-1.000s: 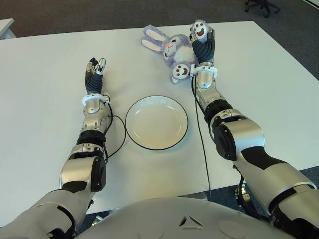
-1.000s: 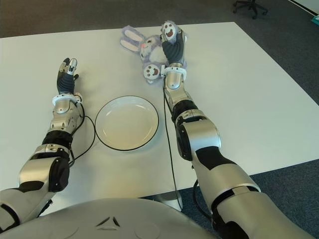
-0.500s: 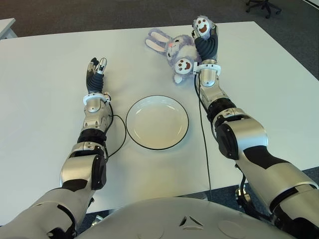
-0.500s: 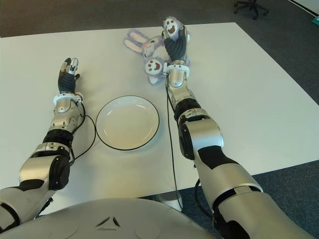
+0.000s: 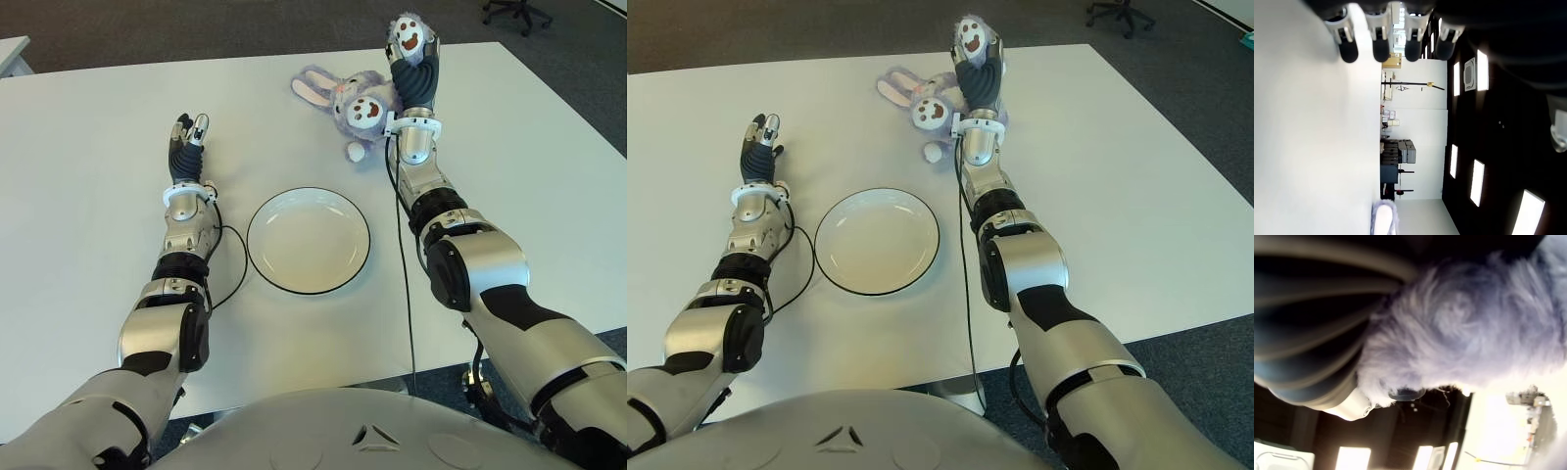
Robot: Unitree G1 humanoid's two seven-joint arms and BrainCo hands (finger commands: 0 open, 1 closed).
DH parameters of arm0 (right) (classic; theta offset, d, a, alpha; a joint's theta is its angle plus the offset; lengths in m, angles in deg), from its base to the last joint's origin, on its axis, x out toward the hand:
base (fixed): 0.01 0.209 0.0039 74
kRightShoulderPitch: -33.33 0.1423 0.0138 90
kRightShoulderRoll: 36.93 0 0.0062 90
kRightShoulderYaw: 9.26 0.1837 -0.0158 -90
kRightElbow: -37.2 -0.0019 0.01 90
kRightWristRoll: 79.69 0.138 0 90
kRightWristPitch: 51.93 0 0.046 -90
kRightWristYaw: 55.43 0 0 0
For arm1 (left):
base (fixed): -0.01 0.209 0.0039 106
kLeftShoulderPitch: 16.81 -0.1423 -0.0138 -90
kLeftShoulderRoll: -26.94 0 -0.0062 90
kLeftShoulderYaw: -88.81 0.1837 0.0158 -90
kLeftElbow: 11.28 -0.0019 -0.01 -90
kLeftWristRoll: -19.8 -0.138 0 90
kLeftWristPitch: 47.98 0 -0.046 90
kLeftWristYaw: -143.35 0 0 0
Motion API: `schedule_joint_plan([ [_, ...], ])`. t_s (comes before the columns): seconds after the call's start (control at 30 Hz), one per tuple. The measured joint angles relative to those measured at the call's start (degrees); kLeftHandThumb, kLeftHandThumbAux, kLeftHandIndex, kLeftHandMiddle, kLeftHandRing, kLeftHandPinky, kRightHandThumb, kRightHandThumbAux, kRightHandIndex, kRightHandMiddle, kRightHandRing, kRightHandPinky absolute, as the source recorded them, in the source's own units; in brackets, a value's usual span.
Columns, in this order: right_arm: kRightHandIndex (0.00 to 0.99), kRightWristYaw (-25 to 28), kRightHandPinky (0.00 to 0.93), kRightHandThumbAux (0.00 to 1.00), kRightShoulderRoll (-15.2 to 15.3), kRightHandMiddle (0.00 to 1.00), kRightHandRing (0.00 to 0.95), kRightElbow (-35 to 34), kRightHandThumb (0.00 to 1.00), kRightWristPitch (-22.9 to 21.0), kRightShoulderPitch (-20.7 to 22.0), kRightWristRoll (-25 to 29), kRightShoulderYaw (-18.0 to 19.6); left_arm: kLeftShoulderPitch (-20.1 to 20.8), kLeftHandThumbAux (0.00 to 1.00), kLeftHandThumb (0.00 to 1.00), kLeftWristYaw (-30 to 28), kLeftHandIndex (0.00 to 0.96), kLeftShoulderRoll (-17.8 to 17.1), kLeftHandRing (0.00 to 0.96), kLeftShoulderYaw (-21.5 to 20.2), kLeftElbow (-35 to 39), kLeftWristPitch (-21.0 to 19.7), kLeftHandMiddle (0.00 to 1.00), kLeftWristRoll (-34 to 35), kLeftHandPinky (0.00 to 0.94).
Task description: Put the doll into the plate.
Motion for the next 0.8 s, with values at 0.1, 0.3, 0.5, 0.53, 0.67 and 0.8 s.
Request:
schedule_joint_plan([
  [0.1, 0.441, 0.3, 0.841, 0.703, 0.0, 0.852, 0.851, -0.1, 0.748, 1.1, 0.0, 0.3, 0.2, 0.1, 0.397, 0.000, 0.0, 0.000, 0.0, 0.069, -0.1, -0.2, 0.2, 0.069, 0.0, 0.068],
  [0.3, 0.441, 0.6, 0.852, 0.703, -0.1, 0.855, 0.859, -0.3, 0.746, 2.3, 0.0, 0.6, 0.5, 0.4, 0.400, 0.000, -0.1, 0.000, 0.0, 0.072, -0.1, -0.8, 0.5, 0.070, 0.3, 0.064],
  [0.5, 0.441, -0.1, 0.830, 0.703, -0.2, 0.845, 0.849, -0.7, 0.746, 3.4, 0.2, 0.5, 0.6, 0.7, 0.404, 0.000, -0.1, 0.000, 0.0, 0.081, -0.1, -1.4, 0.7, 0.082, 0.3, 0.051],
  [0.53, 0.441, -0.1, 0.826, 0.703, -0.3, 0.843, 0.847, -0.8, 0.746, 3.6, 0.3, 0.6, 0.6, 0.7, 0.404, 0.000, -0.1, 0.000, 0.0, 0.082, -0.1, -1.5, 0.8, 0.083, 0.3, 0.051],
  [0.67, 0.442, 0.2, 0.763, 0.703, -0.6, 0.814, 0.815, -1.3, 0.747, 4.5, 0.4, 1.2, 1.0, 0.8, 0.403, 0.000, -0.1, 0.000, 0.0, 0.076, -0.1, -1.6, 0.9, 0.078, 0.3, 0.032],
  [0.8, 0.442, 0.9, 0.758, 0.702, -0.8, 0.787, 0.793, -2.0, 0.748, 5.4, 0.4, 2.0, 1.2, 0.8, 0.401, 0.000, -0.1, 0.000, 0.0, 0.072, -0.1, -1.6, 1.0, 0.076, 0.3, 0.016],
])
